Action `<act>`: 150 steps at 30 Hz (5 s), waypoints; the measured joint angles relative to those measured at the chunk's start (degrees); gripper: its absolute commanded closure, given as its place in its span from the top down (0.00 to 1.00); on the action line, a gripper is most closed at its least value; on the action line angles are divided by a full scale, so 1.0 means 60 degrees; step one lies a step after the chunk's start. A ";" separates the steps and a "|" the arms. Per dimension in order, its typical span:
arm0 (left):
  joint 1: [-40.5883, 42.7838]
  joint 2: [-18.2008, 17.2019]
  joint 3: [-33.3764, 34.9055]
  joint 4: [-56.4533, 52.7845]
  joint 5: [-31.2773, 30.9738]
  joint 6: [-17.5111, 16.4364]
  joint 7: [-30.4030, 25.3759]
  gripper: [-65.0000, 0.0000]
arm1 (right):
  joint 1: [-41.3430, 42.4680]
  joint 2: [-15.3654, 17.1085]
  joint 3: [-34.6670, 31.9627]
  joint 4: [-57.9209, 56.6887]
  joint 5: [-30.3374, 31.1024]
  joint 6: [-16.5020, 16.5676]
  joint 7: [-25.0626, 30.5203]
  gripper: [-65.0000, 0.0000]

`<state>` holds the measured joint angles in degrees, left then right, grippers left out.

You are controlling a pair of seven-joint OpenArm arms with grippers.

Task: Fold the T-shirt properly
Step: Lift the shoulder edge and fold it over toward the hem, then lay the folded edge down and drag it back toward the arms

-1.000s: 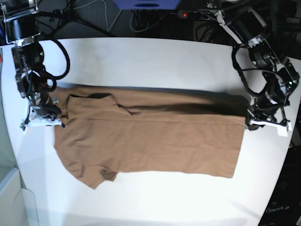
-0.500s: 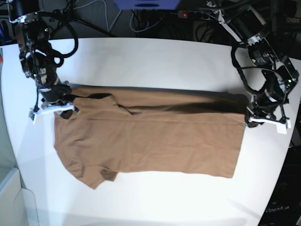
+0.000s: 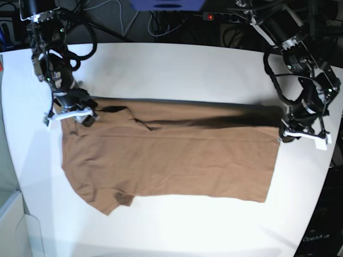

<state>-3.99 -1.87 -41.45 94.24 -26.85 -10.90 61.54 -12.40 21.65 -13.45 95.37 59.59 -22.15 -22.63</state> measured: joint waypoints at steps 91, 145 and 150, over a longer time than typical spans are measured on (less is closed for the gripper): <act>-0.1341 -0.0430 0.0514 -0.3585 0.0047 0.0025 -0.1752 0.04 | 0.1796 0.0248 -0.0448 -0.1519 -0.0882 0.1672 -0.0222 0.03; 0.3712 -0.0772 0.1435 -0.0138 -0.0612 -0.0280 -0.0637 0.03 | -0.3315 0.0514 0.0401 -0.1687 -0.1971 0.2845 0.4743 0.03; 0.3676 -0.0725 0.1082 -0.0138 -0.0652 -0.0324 -0.0408 0.03 | -0.4003 0.0492 0.0379 -0.1683 -0.2102 0.2845 0.5577 0.03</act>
<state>18.06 -6.22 -34.96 93.41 -30.76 -12.84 59.09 -36.42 24.60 -11.18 85.27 46.98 -5.08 10.83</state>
